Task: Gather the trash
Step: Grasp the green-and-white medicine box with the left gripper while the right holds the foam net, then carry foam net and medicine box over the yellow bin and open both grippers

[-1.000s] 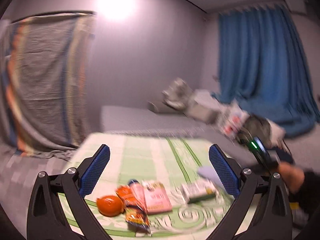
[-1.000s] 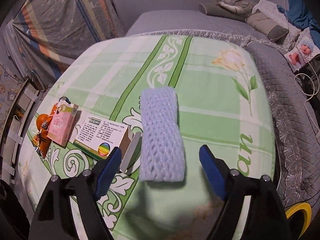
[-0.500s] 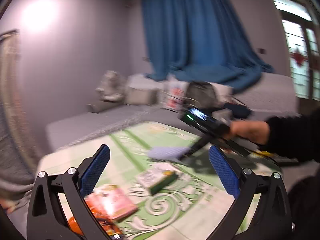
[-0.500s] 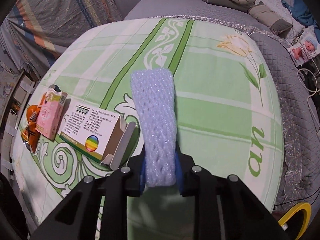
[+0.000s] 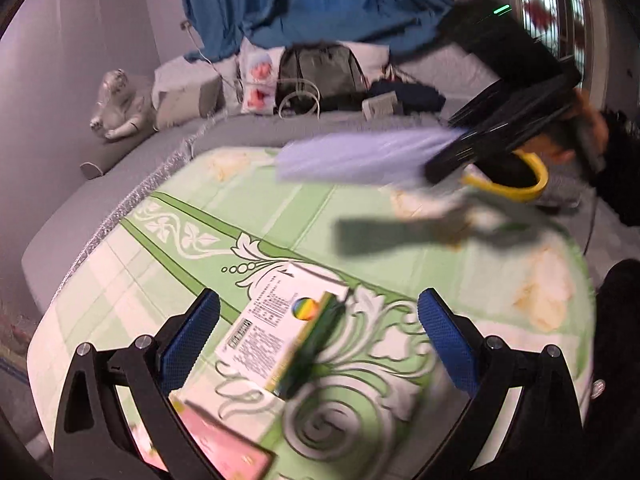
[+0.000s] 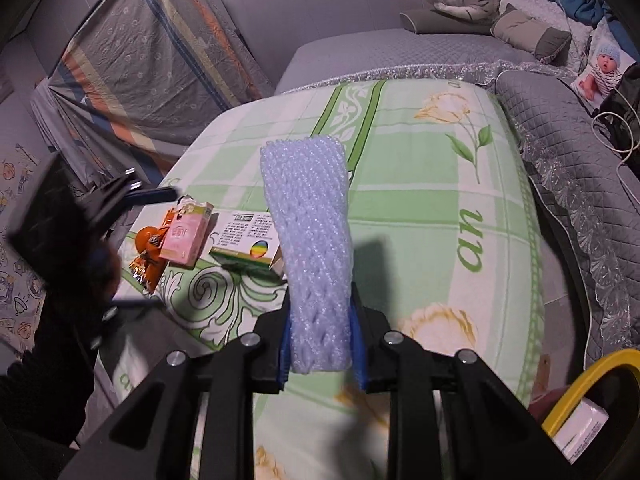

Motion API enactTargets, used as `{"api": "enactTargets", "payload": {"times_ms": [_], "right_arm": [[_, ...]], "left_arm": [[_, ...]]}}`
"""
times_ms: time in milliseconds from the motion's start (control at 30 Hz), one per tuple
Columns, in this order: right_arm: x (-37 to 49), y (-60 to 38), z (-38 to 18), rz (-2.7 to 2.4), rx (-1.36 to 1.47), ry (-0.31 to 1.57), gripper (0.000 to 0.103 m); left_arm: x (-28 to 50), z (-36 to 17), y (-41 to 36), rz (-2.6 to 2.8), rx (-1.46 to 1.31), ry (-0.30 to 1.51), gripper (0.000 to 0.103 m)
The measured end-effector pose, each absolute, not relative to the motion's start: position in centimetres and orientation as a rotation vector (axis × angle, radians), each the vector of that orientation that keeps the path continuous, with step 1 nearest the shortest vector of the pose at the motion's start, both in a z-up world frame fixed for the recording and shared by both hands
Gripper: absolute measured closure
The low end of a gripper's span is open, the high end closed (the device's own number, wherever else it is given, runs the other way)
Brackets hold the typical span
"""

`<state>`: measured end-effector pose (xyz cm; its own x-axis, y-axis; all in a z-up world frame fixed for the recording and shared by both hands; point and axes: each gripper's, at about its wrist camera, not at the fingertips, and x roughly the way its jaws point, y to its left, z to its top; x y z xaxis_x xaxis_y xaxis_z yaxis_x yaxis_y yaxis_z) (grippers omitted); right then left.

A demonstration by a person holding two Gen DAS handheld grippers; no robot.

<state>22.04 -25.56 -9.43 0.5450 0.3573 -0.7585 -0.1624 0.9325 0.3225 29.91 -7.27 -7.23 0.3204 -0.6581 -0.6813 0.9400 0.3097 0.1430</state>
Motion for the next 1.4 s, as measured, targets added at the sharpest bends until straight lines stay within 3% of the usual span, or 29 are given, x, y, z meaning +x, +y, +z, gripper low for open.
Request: {"api": "enactTargets", "payload": {"times_ms": [300, 800, 1100, 1400], "right_arm": [[17.3, -27.4, -8.3, 0.297, 0.291, 0.89, 0.08], [18.3, -27.0, -8.8, 0.322, 0.31, 0.896, 0.08], [17.7, -27.6, -8.8, 0.326, 0.33, 0.889, 0.08], [16.4, -28.4, -8.2, 0.313, 0.358, 0.858, 0.08]], "left_arm": [[33.5, -8.9, -8.9, -1.279, 0.68, 0.667, 0.008], [35.7, -12.3, -10.8, -1.284, 0.778, 0.775, 0.009], [35.8, -13.5, -11.4, -1.298, 0.846, 0.812, 0.031], [34.7, -10.6, -10.5, -1.279, 0.762, 0.746, 0.035]]}}
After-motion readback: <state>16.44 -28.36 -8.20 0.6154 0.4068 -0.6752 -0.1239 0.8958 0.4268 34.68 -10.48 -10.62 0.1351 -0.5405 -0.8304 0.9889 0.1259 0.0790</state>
